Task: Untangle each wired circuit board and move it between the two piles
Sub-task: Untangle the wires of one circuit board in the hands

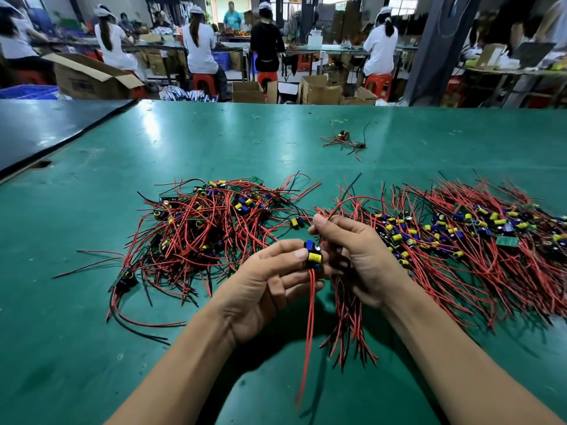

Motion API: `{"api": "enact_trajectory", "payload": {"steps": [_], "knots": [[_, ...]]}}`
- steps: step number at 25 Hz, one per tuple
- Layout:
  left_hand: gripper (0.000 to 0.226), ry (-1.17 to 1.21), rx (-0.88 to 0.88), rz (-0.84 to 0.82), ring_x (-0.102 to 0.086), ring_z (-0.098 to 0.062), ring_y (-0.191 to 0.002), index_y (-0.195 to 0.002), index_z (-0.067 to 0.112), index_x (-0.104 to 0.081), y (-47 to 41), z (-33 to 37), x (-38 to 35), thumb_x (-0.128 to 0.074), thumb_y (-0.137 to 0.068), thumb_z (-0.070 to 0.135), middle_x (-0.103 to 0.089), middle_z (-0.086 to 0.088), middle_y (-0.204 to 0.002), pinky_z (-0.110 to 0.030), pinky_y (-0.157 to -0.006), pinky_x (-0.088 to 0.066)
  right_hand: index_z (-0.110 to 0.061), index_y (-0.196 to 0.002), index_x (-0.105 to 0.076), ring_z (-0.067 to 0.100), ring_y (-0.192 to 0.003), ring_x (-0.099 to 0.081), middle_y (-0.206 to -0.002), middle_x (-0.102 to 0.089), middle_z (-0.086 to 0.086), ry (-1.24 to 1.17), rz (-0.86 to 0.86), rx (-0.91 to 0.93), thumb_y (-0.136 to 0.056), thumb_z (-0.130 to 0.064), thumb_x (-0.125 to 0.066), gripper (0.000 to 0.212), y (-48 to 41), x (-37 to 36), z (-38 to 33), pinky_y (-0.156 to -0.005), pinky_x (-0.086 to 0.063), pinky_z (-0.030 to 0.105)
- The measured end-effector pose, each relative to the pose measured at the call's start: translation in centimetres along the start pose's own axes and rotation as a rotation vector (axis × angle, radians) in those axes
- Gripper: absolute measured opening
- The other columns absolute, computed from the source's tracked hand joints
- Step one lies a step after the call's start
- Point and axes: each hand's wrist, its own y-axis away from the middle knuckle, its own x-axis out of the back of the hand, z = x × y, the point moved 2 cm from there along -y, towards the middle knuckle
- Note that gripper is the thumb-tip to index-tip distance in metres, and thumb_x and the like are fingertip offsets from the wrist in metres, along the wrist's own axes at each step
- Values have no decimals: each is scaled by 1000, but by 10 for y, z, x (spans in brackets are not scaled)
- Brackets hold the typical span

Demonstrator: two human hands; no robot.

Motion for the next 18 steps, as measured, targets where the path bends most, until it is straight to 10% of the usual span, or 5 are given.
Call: {"api": "enact_trajectory", "payload": {"steps": [9, 18], "knots": [[11, -119, 43, 18, -70, -27, -66, -79, 10, -70, 5, 4, -2, -73, -73, 19, -70, -16, -80, -33, -58, -59, -19, -70, -47, 4, -37, -25, -56, -32, -1, -27, -84, -92, -70, -28, -80, 34, 4, -3, -2, -34, -22, 15], [24, -340, -4, 75, -63, -23, -53, -74, 15, -73, 4, -4, -6, -59, -91, 6, -65, -12, -69, -26, -46, -53, -26, -72, -62, 14, -49, -43, -64, -57, -1, 225, -129, -45, -77, -39, -79, 22, 6, -5, 4, -45, -34, 24]]}}
